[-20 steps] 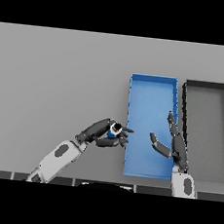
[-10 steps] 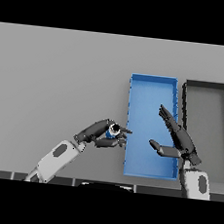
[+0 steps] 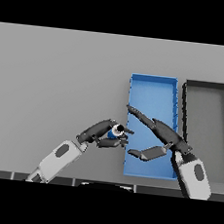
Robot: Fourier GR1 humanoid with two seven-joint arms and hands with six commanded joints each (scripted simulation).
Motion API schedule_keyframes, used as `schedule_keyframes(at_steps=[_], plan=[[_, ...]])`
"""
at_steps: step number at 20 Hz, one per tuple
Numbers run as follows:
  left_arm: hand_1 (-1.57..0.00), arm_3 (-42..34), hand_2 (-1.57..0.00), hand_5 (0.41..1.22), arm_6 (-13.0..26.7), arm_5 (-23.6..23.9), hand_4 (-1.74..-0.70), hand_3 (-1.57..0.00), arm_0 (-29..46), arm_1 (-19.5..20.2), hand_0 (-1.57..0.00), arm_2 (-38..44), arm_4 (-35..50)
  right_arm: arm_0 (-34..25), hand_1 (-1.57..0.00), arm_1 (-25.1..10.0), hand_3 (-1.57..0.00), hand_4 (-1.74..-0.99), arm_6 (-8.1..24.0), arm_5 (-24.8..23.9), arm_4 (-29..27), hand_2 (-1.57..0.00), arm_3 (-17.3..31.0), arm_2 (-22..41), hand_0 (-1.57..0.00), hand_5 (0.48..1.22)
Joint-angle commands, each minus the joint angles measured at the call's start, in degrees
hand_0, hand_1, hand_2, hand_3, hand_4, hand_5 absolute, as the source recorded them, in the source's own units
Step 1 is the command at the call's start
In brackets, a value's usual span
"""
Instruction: Pick up the blue pipe and place it into the blue bin.
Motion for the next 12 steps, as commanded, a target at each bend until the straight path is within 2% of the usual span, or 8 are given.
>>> schedule_keyframes(at_steps=[1, 3, 7, 10, 12], plan=[[-1.57, 0.1, -1.57, 1.221, -0.1, -0.1, -1.73, -1.44, -0.3, 0.5, -1.57, 0.8, 0.4, -2.0, 0.0, -0.3, 0.0, -1.303, 0.3, 0.8, 0.0, 0.0, 0.6, 0.4, 0.0, 0.532], [-1.57, 0.8, -1.57, 1.221, -0.1, -0.3, -1.73, -1.44, -0.4, 0.1, -1.57, 0.6, 0.2, -4.9, 0.0, 1.1, 0.0, -1.294, 1.2, 2.1, 0.9, 0.0, 2.4, 2.5, 0.0, 0.532], [-1.57, 1.8, -1.57, 1.221, -2.6, -1.8, -1.73, -1.48, -0.6, -0.5, -1.57, 1.0, 1.2, -10.0, 0.0, 3.4, 0.0, -1.251, 3.2, 3.8, 0.6, 0.0, 5.4, 5.1, 0.0, 0.535], [-1.57, 2.2, -1.57, 1.221, -2.0, -2.6, -1.73, -1.51, -0.7, -0.2, -1.57, 1.4, 2.0, -13.0, 0.0, 5.6, 0.0, -1.226, 5.7, 3.5, 0.7, 0.0, 7.8, 6.5, 0.0, 0.52], [-1.57, 2.7, -1.57, 1.221, -2.2, -3.3, -1.73, -1.51, -1.1, 0.4, -1.57, 2.2, 2.6, -14.2, 0.0, 6.7, 0.0, -1.222, 6.0, 4.0, 1.4, 0.0, 9.8, 7.0, 0.0, 0.512]])
